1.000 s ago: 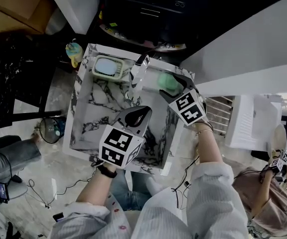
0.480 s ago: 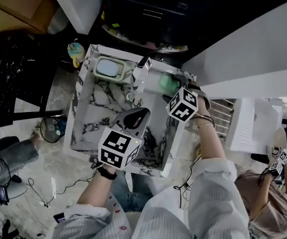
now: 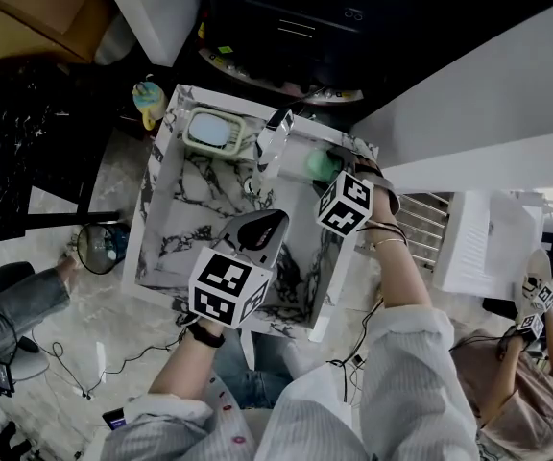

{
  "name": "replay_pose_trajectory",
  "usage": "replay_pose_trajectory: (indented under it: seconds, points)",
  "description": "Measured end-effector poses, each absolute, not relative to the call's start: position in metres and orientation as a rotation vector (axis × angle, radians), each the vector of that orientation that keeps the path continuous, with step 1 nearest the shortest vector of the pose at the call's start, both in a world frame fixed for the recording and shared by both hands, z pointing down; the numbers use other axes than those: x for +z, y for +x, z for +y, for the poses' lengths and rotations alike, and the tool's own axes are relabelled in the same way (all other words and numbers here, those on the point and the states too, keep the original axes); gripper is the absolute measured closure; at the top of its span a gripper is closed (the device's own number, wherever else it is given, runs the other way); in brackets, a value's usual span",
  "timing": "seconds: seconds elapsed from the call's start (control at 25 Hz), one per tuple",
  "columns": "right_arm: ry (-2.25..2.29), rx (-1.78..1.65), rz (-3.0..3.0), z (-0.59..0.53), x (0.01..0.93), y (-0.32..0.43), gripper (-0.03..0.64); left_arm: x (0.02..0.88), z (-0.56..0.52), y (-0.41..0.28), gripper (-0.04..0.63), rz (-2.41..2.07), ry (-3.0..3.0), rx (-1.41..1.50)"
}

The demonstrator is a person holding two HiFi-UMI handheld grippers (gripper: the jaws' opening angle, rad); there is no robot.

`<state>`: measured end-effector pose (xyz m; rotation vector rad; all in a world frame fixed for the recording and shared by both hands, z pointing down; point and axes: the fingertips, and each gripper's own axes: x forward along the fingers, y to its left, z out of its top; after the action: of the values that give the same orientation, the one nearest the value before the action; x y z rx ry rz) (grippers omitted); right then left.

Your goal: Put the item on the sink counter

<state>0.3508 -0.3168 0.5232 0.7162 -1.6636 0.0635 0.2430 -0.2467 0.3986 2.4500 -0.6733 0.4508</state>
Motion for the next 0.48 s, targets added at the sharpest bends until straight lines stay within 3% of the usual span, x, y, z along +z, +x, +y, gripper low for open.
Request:
replay_pose_trajectory:
  seconds: [0.12,0.48]
  points:
    - [0.687,0.067,-1.655,-0.310,0.525,0.347,0.386,0.398,-0.246,0.241,0.575,-0.678,2.449,0.446]
    - [0.736,0.165,-1.724,-0.306,0.512,0.343,0.455,0.393,-0.247,0.234,0.575,-0.697,2.451,0.437]
